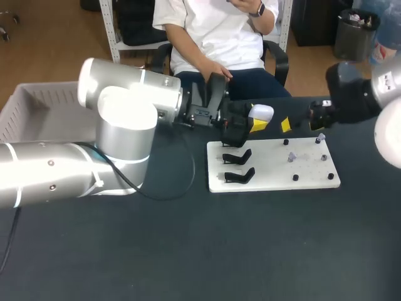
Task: Pick up each earbud case from the left stands, insert the matching earbuds, close the lid, and place the case in the box.
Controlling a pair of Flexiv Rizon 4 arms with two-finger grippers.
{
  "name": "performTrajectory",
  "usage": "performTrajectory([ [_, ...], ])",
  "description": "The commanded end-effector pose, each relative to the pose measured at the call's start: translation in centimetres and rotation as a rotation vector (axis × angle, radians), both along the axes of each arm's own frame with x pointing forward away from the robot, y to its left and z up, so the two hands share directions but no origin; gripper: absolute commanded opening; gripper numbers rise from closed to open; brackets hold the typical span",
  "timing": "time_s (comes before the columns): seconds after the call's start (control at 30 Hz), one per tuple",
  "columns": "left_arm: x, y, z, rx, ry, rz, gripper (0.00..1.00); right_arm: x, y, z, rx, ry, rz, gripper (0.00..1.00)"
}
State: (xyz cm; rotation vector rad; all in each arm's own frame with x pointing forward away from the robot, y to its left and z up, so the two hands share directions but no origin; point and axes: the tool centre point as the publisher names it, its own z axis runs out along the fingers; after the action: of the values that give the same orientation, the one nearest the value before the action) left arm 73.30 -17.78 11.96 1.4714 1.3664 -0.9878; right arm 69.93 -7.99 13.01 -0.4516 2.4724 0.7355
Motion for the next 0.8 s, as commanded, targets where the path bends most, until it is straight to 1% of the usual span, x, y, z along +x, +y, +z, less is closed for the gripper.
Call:
performTrajectory([
  [0.03,0.7,-0.7,0.1,0.002,0.001,-0.013,0.00,0.8,0.6,-0.1,0.016,0.011,0.026,1.00],
  [0.5,0.1,-1.2,-0.2,0.005,0.000,-0.037,0.00,1.2,1.1,0.4,0.023,0.000,0.031,1.00],
  [0.8,-0.4,-1.0,-0.2,-0.016,0.009,-0.051,0.00,1.7,1.0,0.5,0.017,0.000,0.025,1.00],
])
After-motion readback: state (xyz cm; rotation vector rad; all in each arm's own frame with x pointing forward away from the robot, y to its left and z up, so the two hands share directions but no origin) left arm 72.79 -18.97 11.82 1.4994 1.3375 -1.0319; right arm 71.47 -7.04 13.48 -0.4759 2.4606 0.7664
